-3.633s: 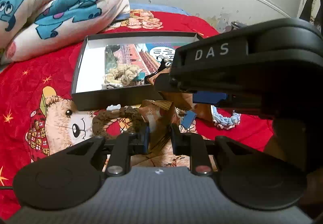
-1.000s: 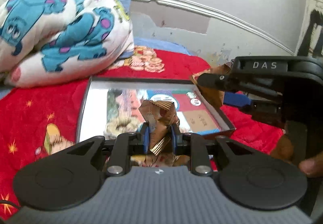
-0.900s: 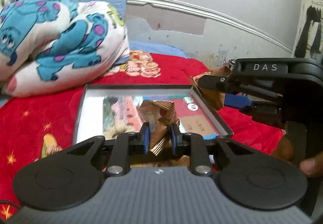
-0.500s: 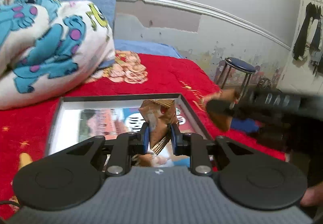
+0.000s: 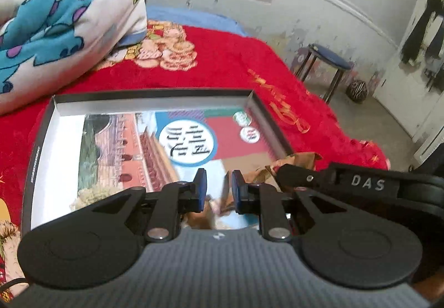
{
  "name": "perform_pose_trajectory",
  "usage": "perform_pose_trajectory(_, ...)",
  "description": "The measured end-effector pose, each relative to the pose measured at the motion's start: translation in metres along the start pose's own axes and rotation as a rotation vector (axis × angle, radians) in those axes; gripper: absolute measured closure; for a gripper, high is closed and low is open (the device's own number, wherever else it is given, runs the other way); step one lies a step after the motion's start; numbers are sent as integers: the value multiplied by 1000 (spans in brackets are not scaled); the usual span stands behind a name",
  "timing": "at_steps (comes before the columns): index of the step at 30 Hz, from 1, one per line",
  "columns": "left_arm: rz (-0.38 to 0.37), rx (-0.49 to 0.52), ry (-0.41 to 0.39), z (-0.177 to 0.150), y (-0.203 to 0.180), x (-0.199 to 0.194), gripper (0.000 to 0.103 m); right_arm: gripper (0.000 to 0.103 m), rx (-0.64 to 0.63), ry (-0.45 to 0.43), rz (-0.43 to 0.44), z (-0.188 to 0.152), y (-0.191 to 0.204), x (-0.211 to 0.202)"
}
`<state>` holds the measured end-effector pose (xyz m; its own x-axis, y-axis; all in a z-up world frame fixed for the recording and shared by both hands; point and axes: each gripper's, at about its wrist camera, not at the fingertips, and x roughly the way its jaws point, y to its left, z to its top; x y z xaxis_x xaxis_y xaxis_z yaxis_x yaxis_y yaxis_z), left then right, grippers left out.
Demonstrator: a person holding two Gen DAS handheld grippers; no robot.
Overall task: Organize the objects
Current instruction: 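Open the left gripper to drop its candy into the box lid while the right holds its candy above, then lower the brown candy into the box lid and open the right gripper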
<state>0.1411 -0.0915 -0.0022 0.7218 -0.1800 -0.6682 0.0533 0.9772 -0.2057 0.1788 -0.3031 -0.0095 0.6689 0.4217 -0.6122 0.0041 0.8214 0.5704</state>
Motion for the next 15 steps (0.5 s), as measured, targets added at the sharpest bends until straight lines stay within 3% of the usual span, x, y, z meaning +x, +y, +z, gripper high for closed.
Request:
perform_pose_trajectory(2, 34, 14, -7, -2, -1, 1, 64, 71, -25, 10, -15, -3, 3, 3)
perform_pose_trajectory(15, 90, 76, -26, 0, -11, -8, 42, 71, -69, 11, -64, -13, 10, 4)
